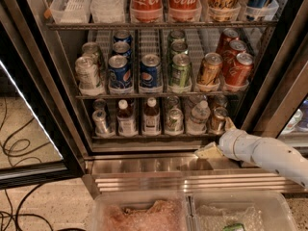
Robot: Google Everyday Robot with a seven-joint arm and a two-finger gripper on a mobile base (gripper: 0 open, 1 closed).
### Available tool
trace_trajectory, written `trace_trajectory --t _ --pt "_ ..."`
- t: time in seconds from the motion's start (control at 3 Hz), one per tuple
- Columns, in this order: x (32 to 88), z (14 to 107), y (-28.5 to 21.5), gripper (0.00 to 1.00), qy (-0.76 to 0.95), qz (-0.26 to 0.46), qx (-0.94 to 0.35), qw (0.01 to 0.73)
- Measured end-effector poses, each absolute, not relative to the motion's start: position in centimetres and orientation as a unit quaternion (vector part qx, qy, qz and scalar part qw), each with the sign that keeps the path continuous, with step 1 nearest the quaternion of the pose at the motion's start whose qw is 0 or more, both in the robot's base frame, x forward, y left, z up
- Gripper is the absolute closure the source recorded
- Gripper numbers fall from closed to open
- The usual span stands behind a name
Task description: Pick orange can from bottom shelf of fridge
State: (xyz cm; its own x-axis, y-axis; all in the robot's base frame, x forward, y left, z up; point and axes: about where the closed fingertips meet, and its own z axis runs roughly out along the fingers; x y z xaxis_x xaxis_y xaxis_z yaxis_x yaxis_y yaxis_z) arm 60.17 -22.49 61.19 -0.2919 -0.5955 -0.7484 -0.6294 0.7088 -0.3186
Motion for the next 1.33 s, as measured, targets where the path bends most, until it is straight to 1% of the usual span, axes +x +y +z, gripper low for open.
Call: trace_trajectory --t 0.67,1.0,1.33 --pt "60.4 61.8 -25.8 0.0 0.811 -0.018 -0.345 0.472" --pt "60.6 61.4 -25.8 0.0 0.808 -0.019 -0.347 0.476" --pt "61.2 60.4 -24.7 0.0 0.805 -0.006 -0.364 0.469"
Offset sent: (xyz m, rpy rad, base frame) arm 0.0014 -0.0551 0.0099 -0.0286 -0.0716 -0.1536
